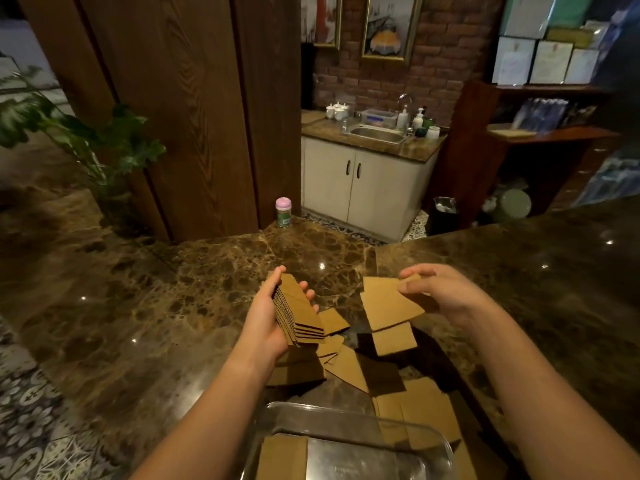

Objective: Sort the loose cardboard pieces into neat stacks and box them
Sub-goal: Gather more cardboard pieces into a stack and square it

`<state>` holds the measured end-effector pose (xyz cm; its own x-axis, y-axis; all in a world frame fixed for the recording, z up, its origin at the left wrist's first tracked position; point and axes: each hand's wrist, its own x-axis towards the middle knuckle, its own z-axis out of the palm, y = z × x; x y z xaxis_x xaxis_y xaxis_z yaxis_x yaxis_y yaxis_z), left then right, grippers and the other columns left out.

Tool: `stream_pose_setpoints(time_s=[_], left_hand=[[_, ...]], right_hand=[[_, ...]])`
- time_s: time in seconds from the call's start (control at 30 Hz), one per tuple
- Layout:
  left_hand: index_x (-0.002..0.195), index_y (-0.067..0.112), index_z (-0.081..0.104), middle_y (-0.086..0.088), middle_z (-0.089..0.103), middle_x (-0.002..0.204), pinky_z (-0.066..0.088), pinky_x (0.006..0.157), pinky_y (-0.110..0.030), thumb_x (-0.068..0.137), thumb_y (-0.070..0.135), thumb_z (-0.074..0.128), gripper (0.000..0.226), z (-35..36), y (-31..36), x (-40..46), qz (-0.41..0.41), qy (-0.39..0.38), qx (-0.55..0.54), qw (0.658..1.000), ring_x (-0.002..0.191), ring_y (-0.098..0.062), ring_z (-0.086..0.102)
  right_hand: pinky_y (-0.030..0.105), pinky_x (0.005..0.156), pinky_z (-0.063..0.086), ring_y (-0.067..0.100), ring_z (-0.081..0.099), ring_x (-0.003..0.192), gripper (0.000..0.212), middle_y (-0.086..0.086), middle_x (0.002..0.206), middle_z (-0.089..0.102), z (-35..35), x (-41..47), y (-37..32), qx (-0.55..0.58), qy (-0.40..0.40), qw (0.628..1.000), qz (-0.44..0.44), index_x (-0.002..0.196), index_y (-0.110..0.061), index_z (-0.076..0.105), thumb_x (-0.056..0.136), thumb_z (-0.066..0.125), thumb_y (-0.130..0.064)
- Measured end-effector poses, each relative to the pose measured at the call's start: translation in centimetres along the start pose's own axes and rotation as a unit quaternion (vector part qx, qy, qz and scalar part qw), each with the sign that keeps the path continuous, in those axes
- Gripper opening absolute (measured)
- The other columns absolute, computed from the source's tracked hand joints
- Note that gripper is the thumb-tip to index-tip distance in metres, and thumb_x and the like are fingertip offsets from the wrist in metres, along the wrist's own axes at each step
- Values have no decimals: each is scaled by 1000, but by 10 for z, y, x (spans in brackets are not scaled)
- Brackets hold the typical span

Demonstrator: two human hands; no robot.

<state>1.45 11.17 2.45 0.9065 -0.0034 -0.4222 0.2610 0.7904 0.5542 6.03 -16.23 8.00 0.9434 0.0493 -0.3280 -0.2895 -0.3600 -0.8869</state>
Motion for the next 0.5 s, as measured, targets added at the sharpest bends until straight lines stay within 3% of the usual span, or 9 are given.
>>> stream_pose_setpoints(time_s=[0.1, 0.2, 0.27, 0.37, 0.5], left_hand=[[109, 30, 75, -16, 72, 111, 57, 75, -46, 76, 42, 74, 35, 25, -16, -12, -5, -62, 22, 998, 88, -31, 71], [112, 32, 74, -12, 76, 106, 60, 68, -42, 76, 39, 71, 37, 49, -27, -25, 16, -117, 55, 991, 88, -30, 74], [114, 32, 72, -13, 73, 114, 60, 72, -44, 77, 30, 73, 37, 57, -29, -32, 43, -156, 71, 984, 93, -31, 72], [115, 29, 70, -15, 72, 114, 58, 83, -56, 71, 2, 70, 52, 59, -22, -36, 88, -200, 81, 972, 99, -35, 68], [117, 29, 69, -18, 66, 126, 53, 89, -63, 70, -3, 63, 57, 55, -10, -39, 124, -218, 28, 968, 110, -40, 63]], right_hand=[[33, 62, 55, 21, 70, 87, 21, 6, 98, 75, 4, -15, -16, 63, -10, 998, -30, 91, -24, 77, 77, 81, -10], [27, 54, 53, 15, 71, 78, 25, 1, 93, 74, 18, -27, -30, 101, -14, 993, -62, 98, -24, 75, 77, 82, -12], [27, 54, 55, 12, 73, 70, 25, 0, 89, 75, 28, -34, -36, 130, -17, 988, -76, 99, -21, 73, 79, 80, -9], [30, 57, 57, 16, 73, 74, 24, 3, 88, 77, 37, -43, -42, 180, -22, 981, -75, 101, -17, 69, 82, 78, -6], [32, 57, 58, 16, 75, 79, 21, 2, 91, 80, 37, -46, -46, 295, 2, 955, -44, 108, -14, 63, 89, 71, -8]])
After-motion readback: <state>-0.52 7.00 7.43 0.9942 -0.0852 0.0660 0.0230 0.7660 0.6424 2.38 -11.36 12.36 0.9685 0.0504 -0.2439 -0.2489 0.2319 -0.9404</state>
